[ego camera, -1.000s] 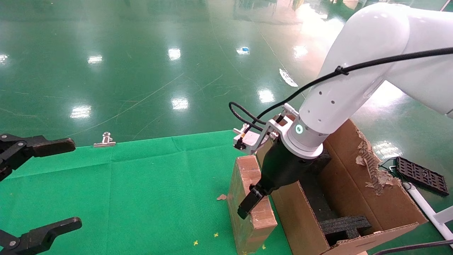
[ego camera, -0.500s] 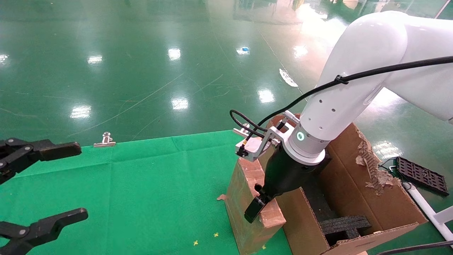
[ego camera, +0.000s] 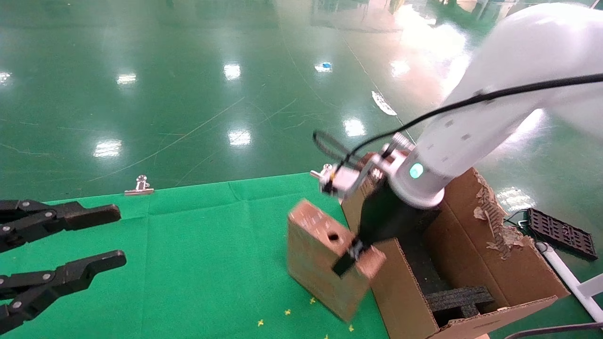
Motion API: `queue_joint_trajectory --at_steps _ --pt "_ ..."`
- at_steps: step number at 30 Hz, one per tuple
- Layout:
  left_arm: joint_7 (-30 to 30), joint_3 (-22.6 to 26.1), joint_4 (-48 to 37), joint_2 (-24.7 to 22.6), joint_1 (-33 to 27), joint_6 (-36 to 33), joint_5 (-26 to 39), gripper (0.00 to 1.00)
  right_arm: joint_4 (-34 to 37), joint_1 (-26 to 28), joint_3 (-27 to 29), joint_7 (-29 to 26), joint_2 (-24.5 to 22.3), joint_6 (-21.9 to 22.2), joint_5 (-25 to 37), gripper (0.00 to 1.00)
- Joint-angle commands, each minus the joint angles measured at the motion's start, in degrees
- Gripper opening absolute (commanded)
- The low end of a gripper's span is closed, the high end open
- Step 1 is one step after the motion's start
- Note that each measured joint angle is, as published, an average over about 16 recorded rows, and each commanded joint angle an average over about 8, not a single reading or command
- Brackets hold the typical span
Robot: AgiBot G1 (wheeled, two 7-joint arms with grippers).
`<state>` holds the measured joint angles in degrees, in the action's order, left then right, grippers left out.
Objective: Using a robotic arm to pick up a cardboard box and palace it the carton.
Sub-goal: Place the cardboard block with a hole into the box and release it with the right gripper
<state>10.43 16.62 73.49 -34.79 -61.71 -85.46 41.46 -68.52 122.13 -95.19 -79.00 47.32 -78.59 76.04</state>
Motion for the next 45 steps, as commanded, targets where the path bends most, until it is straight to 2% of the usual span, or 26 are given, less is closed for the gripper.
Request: queue_joint_trajectory --at_steps 1,4,8,13,18,19,26,27,34,45 --pt "0.0 0.0 0.0 0.0 0.0 0.0 0.0 0.00 -1.1 0.5 1.3 2.0 -1.8 1.8 -0.7 0.00" --pt "0.0 0.0 0.0 0.0 0.0 0.0 0.0 0.00 1.0 3.1 3.8 6.1 -4.4 3.3 -2.0 0.00" --pt "0.0 0.0 0.0 0.0 0.0 0.0 0.0 0.00 7.1 7.4 6.7 11.0 -7.2 4.2 -2.3 0.00" --pt "0.0 0.1 0.0 0.0 0.0 0.0 0.0 0.00 15.9 12.3 7.9 15.4 -9.9 4.1 0.6 0.00" --pt "0.0 0.1 0.0 0.0 0.0 0.0 0.0 0.01 22.3 15.0 6.7 17.8 -12.3 2.4 5.2 0.00" --pt "0.0 0.1 0.0 0.0 0.0 0.0 0.0 0.08 23.3 15.3 6.3 18.1 -12.8 1.8 5.9 0.00" --pt "0.0 0.1 0.0 0.0 0.0 0.0 -0.1 0.94 28.4 13.8 3.7 18.9 -15.4 -2.3 8.7 0.00" --pt "0.0 0.1 0.0 0.0 0.0 0.0 -0.1 1.00 29.1 13.2 3.4 18.9 -15.7 -2.7 8.7 0.00" --pt "-0.1 0.1 0.0 0.1 0.0 0.1 -0.1 1.00 34.2 8.2 1.7 19.3 -16.3 -3.9 8.1 0.00" --pt "-0.1 0.2 0.0 0.1 0.0 0.1 -0.1 1.00 43.7 0.1 0.2 21.0 -13.6 -2.5 7.1 0.00"
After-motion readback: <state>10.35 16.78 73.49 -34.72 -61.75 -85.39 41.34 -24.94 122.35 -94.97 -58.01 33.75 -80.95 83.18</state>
